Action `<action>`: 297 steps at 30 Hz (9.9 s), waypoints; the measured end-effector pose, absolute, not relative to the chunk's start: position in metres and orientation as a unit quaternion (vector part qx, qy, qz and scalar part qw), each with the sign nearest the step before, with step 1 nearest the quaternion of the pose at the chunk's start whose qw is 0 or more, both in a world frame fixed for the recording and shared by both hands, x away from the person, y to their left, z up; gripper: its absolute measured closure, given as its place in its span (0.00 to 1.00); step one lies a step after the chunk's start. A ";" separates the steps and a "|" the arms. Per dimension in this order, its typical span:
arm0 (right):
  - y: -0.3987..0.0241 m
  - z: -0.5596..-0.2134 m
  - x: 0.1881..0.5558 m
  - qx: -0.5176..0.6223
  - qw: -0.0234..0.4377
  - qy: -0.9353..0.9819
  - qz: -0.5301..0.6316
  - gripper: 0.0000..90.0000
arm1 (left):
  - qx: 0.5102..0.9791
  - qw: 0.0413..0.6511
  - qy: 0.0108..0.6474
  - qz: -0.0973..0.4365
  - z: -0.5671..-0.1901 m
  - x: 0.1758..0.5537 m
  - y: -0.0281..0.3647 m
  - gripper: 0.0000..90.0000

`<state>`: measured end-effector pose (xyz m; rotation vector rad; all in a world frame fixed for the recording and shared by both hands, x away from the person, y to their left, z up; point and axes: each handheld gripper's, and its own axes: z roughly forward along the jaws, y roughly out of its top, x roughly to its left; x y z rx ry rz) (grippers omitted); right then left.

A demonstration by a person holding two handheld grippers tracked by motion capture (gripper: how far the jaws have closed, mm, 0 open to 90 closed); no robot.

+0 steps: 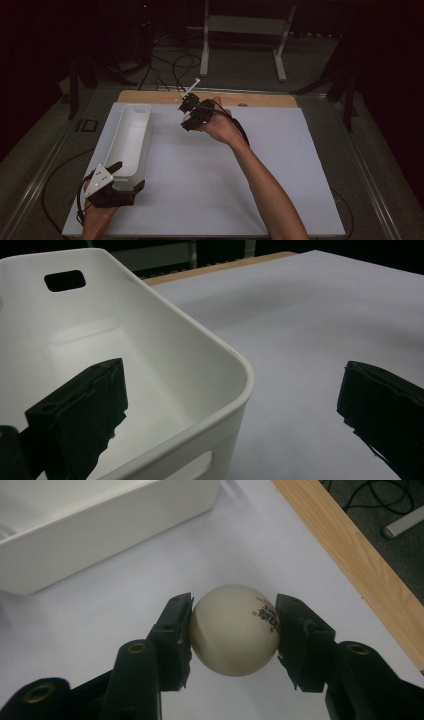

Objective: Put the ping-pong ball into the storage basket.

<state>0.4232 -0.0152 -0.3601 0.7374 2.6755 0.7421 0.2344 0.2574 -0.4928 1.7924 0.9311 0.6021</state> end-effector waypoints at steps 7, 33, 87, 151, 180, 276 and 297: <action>-0.012 -0.359 0.423 0.252 0.130 0.923 0.261 0.56 | 0.739 0.494 0.384 0.248 -0.493 0.234 0.257 0.00; -0.001 -0.360 0.419 0.244 0.126 0.924 0.264 0.56 | 0.740 0.494 0.383 0.249 -0.493 0.234 0.258 0.01; 0.031 -0.362 0.407 0.218 0.114 0.928 0.280 0.56 | 0.740 0.495 0.383 0.248 -0.493 0.234 0.258 0.01; 0.067 -0.362 0.405 0.207 0.097 0.924 0.306 0.56 | 0.734 0.501 0.384 0.250 -0.492 0.233 0.260 0.01; 0.085 -0.370 0.400 0.199 0.085 0.921 0.323 0.56 | 0.734 0.502 0.384 0.249 -0.491 0.233 0.260 0.01; 0.127 -0.379 0.394 0.201 0.071 0.917 0.336 0.11 | 0.730 0.506 0.387 0.248 -0.492 0.232 0.262 0.01; 0.094 -0.375 0.396 0.210 0.074 0.916 0.334 0.11 | 0.732 0.505 0.386 0.246 -0.492 0.233 0.261 0.01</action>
